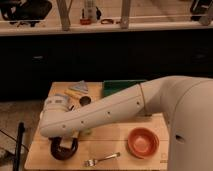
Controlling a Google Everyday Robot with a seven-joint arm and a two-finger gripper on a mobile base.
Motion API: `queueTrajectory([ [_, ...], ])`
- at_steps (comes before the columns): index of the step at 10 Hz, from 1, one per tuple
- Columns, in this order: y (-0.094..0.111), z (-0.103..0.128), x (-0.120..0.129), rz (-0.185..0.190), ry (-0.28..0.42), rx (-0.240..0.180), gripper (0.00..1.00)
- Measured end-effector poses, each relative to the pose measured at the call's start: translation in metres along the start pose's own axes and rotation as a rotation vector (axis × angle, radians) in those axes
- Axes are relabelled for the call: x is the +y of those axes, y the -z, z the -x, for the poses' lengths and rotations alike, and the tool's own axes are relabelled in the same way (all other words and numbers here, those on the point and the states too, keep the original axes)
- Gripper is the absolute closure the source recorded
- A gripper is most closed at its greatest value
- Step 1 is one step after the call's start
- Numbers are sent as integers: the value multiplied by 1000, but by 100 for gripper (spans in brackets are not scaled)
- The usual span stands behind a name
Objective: Place eraser in purple bowl
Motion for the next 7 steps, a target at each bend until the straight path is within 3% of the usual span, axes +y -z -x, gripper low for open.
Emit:
queueTrajectory([
  [7,-16,20,-20,-8,64,-91,98],
])
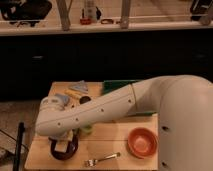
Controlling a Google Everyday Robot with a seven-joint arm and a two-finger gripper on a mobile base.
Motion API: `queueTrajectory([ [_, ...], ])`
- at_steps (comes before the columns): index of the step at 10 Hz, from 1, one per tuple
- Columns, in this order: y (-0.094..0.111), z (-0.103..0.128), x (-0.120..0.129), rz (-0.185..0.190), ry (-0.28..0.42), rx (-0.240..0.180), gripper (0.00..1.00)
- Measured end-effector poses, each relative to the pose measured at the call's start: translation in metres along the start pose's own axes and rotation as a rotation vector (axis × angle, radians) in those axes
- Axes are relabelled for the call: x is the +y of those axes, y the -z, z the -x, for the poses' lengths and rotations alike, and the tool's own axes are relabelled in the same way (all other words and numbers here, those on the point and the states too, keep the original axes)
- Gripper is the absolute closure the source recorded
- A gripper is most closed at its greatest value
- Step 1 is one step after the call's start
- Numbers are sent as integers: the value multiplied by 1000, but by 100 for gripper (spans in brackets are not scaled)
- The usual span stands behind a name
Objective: Place eraser in purple bowl
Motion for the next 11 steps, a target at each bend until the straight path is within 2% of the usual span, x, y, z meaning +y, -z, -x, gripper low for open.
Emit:
queueTrajectory([
  [2,-3,3,-3,2,11,-19,98],
  [4,-8,6,-6,5,18,-49,89],
  [11,-15,10,-9,15,33,-107,22],
])
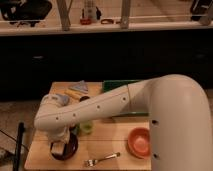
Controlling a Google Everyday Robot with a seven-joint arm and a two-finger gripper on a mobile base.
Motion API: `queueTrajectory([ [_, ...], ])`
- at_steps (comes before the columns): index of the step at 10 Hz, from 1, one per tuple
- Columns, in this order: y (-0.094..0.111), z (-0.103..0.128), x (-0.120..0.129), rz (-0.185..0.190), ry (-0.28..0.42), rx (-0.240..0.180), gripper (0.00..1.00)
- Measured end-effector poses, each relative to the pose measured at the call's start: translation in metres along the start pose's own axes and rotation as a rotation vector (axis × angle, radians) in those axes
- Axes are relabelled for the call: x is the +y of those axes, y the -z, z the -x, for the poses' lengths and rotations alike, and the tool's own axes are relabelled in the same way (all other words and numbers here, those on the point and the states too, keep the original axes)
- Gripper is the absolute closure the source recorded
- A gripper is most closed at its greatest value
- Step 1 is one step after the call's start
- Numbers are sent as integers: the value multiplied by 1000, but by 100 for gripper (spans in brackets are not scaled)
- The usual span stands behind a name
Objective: Place eraser in purple bowl
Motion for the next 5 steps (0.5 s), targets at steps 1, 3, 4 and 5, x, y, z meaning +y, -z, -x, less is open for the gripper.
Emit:
queueTrajectory([
  [1,0,0,0,1,1,-2,21],
  [3,-1,0,-1,3,6,-7,20],
  [4,-2,0,-2,3,9,-9,20],
  [5,-2,0,-3,3,12,-11,20],
])
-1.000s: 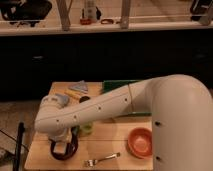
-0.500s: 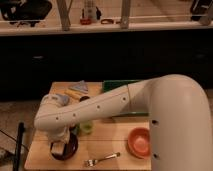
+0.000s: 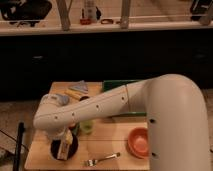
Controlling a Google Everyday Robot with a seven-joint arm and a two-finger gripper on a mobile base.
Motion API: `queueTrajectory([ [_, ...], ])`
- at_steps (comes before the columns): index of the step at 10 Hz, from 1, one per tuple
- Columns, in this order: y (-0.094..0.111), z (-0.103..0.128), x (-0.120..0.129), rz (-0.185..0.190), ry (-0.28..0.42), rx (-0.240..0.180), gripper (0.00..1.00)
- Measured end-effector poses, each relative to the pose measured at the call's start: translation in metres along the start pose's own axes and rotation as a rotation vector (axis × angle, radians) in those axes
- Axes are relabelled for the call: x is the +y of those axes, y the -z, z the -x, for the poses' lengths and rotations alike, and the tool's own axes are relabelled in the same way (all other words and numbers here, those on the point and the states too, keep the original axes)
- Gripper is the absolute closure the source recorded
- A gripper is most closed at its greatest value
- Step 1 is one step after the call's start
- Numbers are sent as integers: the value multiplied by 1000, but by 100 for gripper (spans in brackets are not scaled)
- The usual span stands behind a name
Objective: Place eraser in purple bowl
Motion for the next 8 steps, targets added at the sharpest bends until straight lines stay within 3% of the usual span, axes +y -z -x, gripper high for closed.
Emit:
queueTrajectory([
  [8,6,-2,3,-5,-2,15,20],
])
